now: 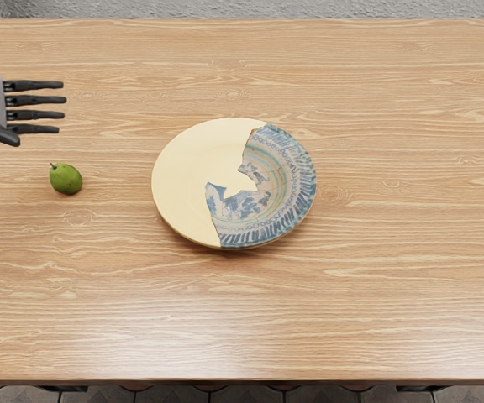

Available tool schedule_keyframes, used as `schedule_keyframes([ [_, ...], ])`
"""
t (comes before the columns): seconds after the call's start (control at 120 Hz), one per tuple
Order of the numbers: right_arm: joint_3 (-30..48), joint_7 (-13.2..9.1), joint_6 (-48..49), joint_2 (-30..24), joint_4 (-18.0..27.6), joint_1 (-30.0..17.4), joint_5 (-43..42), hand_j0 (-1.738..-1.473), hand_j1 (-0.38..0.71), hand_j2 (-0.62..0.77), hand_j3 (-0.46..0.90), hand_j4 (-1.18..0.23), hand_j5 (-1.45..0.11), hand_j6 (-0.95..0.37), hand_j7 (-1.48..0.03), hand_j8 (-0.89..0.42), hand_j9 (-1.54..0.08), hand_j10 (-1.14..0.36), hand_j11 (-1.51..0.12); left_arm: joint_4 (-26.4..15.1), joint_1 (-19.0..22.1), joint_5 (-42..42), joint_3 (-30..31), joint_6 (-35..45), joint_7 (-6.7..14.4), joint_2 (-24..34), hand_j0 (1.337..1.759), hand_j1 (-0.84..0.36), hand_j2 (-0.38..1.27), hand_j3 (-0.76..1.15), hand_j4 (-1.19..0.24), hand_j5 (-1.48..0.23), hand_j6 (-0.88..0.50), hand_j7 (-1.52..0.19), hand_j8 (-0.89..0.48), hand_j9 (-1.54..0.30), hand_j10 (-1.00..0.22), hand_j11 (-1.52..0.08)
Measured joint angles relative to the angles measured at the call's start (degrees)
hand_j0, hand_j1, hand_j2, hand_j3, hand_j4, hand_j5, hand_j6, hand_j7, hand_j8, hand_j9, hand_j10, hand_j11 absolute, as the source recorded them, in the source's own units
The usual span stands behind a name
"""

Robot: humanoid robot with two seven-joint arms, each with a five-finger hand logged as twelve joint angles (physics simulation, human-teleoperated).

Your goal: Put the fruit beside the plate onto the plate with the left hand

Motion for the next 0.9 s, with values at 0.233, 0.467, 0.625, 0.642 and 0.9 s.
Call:
schedule_keyframes([
  [0.233,-0.13,0.0,0.0,0.0,-0.03,-0.75,0.03,-1.658,-0.33,0.0,0.0,-0.02,-0.02,-0.02,-0.02,-0.02,-0.02,-0.02,-0.02,-0.25,-0.09,8.39,-0.84,0.0,0.09,0.0,1.658,0.35,0.0,0.0,0.0,0.0,0.0,0.0,0.0,0.0,0.0,0.0],
  [0.467,-0.17,0.0,-0.01,0.0,-0.06,-1.61,0.05,-1.658,-0.33,0.0,0.0,-0.02,-0.02,-0.02,-0.02,-0.02,-0.02,-0.02,-0.02,-0.27,-0.45,32.26,-4.17,0.16,-0.2,-5.03,1.658,0.35,0.0,0.0,0.0,0.0,0.0,0.0,0.0,0.0,0.0,0.0],
  [0.625,-0.17,0.0,-0.01,0.0,-0.07,-1.69,0.05,-1.658,-0.33,0.0,0.0,-0.02,-0.02,-0.02,-0.02,-0.02,-0.02,-0.02,-0.02,-0.45,-0.39,48.03,-4.34,8.04,-0.63,-9.77,1.658,0.35,0.0,0.0,0.0,0.0,0.0,0.0,0.0,0.0,0.0,0.0],
  [0.642,-0.17,0.0,-0.01,0.0,-0.07,-1.69,0.05,-1.658,-0.33,0.0,0.0,-0.02,-0.02,-0.02,-0.02,-0.02,-0.02,-0.02,-0.02,-0.47,-0.33,49.38,-4.24,9.19,-0.65,-10.03,1.658,0.35,0.0,0.0,0.0,0.0,0.0,0.0,0.0,0.0,0.0,0.0],
  [0.9,-0.17,0.0,-0.01,0.0,-0.07,-1.71,0.05,-1.658,-0.33,0.0,0.0,-0.02,-0.02,-0.02,-0.02,-0.02,-0.02,-0.02,-0.02,-0.53,-0.33,62.84,2.21,27.77,-0.74,-16.65,1.658,0.35,0.0,0.0,0.0,0.0,-0.01,0.0,-0.01,0.0,0.0,0.0],
])
